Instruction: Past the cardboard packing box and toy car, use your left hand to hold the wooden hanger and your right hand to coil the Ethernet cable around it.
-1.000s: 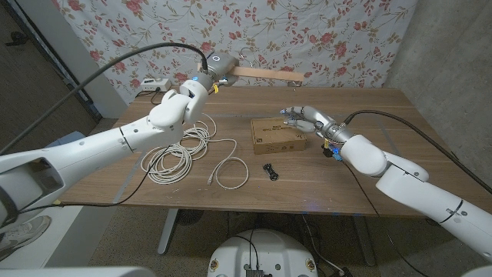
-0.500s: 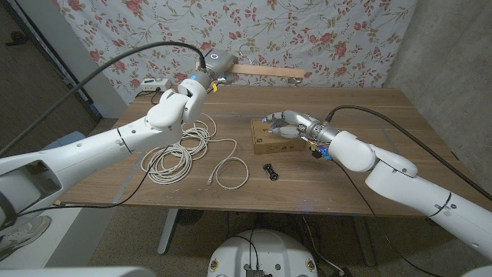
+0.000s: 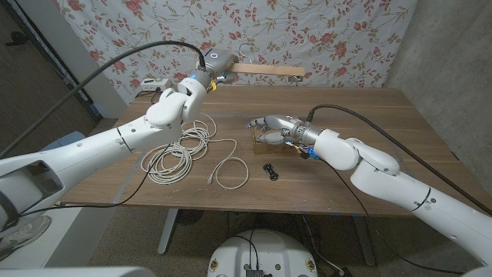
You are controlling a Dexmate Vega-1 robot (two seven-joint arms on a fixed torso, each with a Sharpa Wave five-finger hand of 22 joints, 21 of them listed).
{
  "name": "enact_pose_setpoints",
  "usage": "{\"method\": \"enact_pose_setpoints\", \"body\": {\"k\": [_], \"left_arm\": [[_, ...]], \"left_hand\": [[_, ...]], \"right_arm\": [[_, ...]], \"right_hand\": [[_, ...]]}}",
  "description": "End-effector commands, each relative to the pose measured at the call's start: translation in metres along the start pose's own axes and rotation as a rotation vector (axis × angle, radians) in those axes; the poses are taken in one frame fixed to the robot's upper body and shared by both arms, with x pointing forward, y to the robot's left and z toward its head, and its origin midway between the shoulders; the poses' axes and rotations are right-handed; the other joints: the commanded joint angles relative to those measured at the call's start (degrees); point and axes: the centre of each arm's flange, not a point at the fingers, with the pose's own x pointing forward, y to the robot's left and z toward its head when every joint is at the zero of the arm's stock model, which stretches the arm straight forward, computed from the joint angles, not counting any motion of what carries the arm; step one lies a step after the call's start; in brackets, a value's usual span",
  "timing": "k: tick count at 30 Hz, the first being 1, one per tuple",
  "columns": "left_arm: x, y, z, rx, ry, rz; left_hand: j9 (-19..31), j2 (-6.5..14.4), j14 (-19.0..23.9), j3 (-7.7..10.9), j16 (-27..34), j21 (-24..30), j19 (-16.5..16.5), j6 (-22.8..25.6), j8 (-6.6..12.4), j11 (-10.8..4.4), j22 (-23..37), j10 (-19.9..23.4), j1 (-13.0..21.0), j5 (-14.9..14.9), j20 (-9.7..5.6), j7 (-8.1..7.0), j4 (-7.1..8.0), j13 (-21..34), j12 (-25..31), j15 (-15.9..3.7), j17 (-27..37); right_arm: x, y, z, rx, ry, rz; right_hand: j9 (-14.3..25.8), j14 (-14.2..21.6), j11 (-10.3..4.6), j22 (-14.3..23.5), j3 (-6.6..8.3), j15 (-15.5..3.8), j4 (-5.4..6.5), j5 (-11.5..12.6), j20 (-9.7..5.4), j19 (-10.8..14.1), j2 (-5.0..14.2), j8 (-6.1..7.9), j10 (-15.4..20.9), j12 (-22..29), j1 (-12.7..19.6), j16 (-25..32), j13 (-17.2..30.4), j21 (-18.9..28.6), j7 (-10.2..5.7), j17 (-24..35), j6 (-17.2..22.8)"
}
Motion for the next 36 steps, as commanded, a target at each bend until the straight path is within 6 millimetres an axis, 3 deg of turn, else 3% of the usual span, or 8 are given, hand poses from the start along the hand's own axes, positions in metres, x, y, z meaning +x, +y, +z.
{"method": "enact_pose_setpoints", "body": {"k": [1, 15, 36], "left_arm": [[0.003, -0.002, 0.000, -0.016, -0.001, -0.004], [-0.002, -0.002, 0.001, -0.032, 0.009, -0.009], [-0.007, -0.005, 0.000, -0.047, 0.016, -0.025]], "left_hand": [[-0.11, 0.11, -0.32, 0.56, 0.72, 0.39, -0.20, 0.35, 0.52, -0.30, -0.26, -0.46, -0.80, 0.00, -1.99, 0.26, -0.07, 0.11, 0.96, 0.00, 0.23], [-0.30, 0.15, -0.60, 0.94, 1.38, 0.94, -0.48, 0.25, 0.78, -0.34, -0.79, -0.92, -1.26, -0.11, -2.08, 0.19, -0.12, 0.09, 2.31, -0.01, 0.21], [-0.91, 0.22, -0.96, 1.53, 2.30, 1.85, -0.81, 0.18, 1.03, -0.33, -1.48, -1.51, -1.91, -0.30, -2.03, 0.31, -0.19, 0.05, 4.18, -0.03, 0.18]], "right_arm": [[0.023, 0.017, 0.022, -0.178, -0.061, 0.052], [0.039, 0.038, 0.034, -0.324, -0.119, 0.084], [0.065, 0.071, 0.026, -0.403, -0.126, 0.182]], "right_hand": [[0.07, -0.62, -0.83, 0.00, 0.47, -2.91, 0.11, 0.26, -0.32, 0.13, 0.00, -0.22, -0.19, -0.15, 1.14, -0.27, 0.25, -0.11, -0.94, 0.04, -0.13], [0.09, -1.35, -1.13, -0.05, 0.52, -3.46, 0.32, 0.32, -0.97, -0.04, -0.11, -0.42, -1.57, -0.61, 2.76, -0.71, 0.29, -0.16, -1.56, -0.15, -0.83], [0.09, -1.96, -0.92, -0.11, 0.43, -3.59, 1.11, 0.37, -1.18, 0.15, -0.54, -0.45, -2.19, -0.71, 2.36, -1.63, 0.31, -0.08, -1.55, -0.51, -1.18]]}}
